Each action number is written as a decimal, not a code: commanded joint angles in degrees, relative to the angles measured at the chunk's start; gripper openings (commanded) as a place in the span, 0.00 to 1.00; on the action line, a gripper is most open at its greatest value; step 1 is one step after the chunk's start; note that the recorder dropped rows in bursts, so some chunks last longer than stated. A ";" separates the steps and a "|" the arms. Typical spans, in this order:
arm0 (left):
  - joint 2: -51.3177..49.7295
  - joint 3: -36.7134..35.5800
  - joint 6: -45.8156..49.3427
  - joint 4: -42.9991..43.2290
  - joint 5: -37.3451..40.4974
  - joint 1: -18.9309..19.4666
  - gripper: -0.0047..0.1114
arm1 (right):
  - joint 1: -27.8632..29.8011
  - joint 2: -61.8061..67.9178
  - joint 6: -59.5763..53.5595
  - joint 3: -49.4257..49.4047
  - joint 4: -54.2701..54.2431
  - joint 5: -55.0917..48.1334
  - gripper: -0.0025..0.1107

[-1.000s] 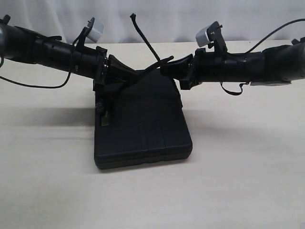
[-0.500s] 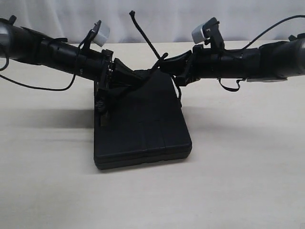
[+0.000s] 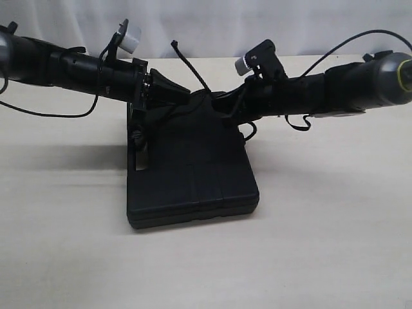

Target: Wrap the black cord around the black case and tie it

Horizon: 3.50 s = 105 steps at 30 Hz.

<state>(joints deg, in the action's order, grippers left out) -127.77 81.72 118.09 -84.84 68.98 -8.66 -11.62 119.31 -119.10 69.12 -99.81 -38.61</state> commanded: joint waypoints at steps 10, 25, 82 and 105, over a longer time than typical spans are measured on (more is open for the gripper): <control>0.22 0.43 -6.25 -3.76 -15.88 -0.03 0.04 | -0.54 -4.46 28.06 0.19 32.96 5.21 0.06; 0.22 0.43 -6.05 -7.01 -21.37 -0.03 0.04 | -0.54 -6.84 46.28 0.19 52.62 4.46 0.06; 8.67 -1.00 4.62 7.35 -38.69 -9.37 0.04 | -0.54 -6.84 42.80 0.19 40.75 14.36 0.06; 8.67 -1.00 4.62 10.46 -42.12 -11.45 0.04 | -10.56 -6.84 51.89 -0.16 45.46 19.24 0.06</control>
<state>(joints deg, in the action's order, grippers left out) -119.58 80.75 120.96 -75.46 28.65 -18.83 -21.95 113.02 -64.95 69.22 -55.57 -17.98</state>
